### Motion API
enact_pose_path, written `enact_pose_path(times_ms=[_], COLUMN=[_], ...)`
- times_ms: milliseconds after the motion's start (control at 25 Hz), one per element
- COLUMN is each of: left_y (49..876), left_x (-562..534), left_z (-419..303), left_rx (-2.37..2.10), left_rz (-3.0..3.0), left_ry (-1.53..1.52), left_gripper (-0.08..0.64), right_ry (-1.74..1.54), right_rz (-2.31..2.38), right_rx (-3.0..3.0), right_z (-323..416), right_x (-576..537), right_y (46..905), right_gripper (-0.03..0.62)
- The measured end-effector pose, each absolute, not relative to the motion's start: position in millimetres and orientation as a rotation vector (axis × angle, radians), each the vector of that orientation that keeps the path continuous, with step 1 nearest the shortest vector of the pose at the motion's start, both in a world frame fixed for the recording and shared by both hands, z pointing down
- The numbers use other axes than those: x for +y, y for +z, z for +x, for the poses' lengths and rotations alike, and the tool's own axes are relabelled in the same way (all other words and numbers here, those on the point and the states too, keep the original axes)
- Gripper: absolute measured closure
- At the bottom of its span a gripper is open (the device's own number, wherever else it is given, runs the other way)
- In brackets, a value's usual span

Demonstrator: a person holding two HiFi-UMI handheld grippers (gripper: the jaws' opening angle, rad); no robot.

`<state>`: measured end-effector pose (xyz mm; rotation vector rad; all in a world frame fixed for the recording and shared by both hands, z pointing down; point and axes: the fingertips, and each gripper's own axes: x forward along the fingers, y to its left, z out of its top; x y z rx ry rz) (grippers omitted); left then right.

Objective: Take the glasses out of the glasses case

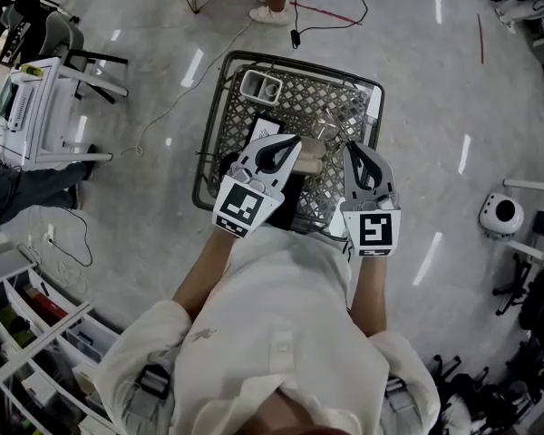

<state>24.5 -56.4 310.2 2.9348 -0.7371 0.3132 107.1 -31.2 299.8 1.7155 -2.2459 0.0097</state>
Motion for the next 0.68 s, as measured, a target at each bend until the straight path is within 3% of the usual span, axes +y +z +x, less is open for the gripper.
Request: enact_pose_path(times_ms=[680], left_y=[312.0], left_x=[-50.6], left_z=[26.7], left_rx=[-0.764], left_rz=[2.926], left_ry=[0.324], left_gripper=[0.548], right_ry=[0.024], right_rz=[1.708], right_rx=[-2.257], right_z=[112.8], right_x=[-25.0], right_y=[306.3], right_gripper=[0.568])
